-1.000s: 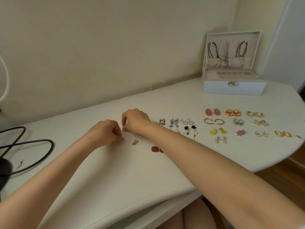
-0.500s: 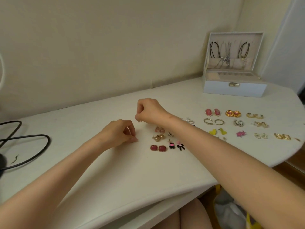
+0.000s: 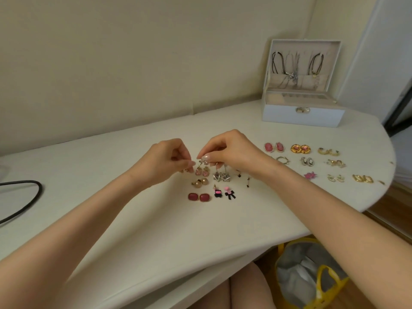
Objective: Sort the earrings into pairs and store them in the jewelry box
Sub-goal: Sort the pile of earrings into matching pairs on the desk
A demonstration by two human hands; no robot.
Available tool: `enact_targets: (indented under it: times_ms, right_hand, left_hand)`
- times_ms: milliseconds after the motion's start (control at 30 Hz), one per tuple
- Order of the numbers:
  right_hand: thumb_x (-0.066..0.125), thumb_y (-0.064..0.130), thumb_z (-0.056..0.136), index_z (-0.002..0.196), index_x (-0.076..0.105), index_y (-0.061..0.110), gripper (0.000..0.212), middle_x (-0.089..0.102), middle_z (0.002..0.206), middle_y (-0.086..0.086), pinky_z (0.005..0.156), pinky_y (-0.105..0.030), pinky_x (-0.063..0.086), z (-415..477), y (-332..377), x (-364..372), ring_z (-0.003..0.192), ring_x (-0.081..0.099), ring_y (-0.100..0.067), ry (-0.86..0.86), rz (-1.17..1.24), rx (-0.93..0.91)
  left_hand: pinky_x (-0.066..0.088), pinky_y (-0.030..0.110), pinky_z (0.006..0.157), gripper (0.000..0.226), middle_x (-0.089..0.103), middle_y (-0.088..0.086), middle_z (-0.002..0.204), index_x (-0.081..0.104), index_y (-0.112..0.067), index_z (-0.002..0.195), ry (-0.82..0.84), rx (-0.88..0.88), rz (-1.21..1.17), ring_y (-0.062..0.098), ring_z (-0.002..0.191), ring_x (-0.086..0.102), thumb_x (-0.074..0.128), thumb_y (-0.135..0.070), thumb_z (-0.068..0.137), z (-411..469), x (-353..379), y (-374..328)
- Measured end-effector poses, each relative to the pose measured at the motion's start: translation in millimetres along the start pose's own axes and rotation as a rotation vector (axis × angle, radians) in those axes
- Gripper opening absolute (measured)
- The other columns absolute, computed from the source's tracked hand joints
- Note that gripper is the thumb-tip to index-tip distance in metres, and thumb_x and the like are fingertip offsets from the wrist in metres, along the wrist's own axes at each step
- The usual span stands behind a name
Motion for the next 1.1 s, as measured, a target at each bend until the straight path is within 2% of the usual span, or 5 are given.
enact_targets:
  times_ms: [267, 500, 700, 900, 1100]
  right_hand:
    - [0.071, 0.001, 0.077, 0.086, 0.075, 0.007, 0.011, 0.072, 0.079, -0.011, 0.061, -0.016, 0.052, -32.3, -16.7, -40.6, 0.064, 0.063, -0.005, -0.054, 0.038, 0.070]
    - [0.073, 0.001, 0.075, 0.082, 0.075, 0.010, 0.012, 0.070, 0.072, -0.007, 0.060, -0.017, 0.053, -61.2, -35.6, -66.6, 0.064, 0.063, -0.007, -0.110, 0.047, 0.116]
    - [0.073, -0.001, 0.074, 0.084, 0.074, 0.005, 0.012, 0.070, 0.083, -0.018, 0.061, -0.017, 0.054, -84.1, -51.4, -85.4, 0.067, 0.067, -0.012, -0.172, 0.113, 0.161]
    - [0.071, -0.007, 0.073, 0.078, 0.070, 0.003, 0.011, 0.069, 0.067, -0.005, 0.056, -0.018, 0.053, -104.0, -70.1, -103.3, 0.060, 0.066, -0.011, -0.229, 0.154, 0.206]
    - [0.071, -0.004, 0.074, 0.078, 0.070, 0.000, 0.006, 0.069, 0.066, -0.014, 0.060, -0.021, 0.057, -120.9, -88.0, -115.5, 0.058, 0.067, -0.016, -0.269, 0.173, 0.253]
  left_hand:
    - [0.043, 0.012, 0.053, 0.005, 0.067, -0.001, 0.067, 0.070, -0.011, 0.085, 0.134, 0.066, -0.133, 0.005, 0.057, 0.059, 0.065, -0.013, 0.085, 14.8, 29.3, -32.8]
    - [0.048, 0.020, 0.048, 0.020, 0.065, 0.005, 0.060, 0.062, -0.002, 0.079, 0.233, 0.052, -0.191, 0.017, 0.051, 0.064, 0.076, -0.015, 0.074, 22.6, 59.9, -56.4]
    - [0.041, 0.014, 0.043, 0.027, 0.063, 0.002, 0.057, 0.056, -0.007, 0.071, 0.283, 0.103, -0.102, 0.008, 0.043, 0.058, 0.075, -0.026, 0.074, 29.1, 88.0, -74.2]
    - [0.050, 0.019, 0.047, 0.019, 0.065, 0.011, 0.062, 0.058, 0.000, 0.073, 0.405, 0.102, -0.209, 0.013, 0.048, 0.063, 0.074, -0.011, 0.076, 38.2, 112.7, -82.6]
    - [0.057, 0.024, 0.056, 0.016, 0.063, 0.011, 0.065, 0.057, -0.004, 0.072, 0.537, 0.142, -0.264, 0.014, 0.052, 0.065, 0.065, 0.009, 0.078, 44.1, 136.4, -94.1]
Point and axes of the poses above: each hand's wrist, its own z-axis towards the middle knuckle, its own x-axis out of the palm, y = z × x, the point moved 4 cm from there along z, towards the middle knuckle
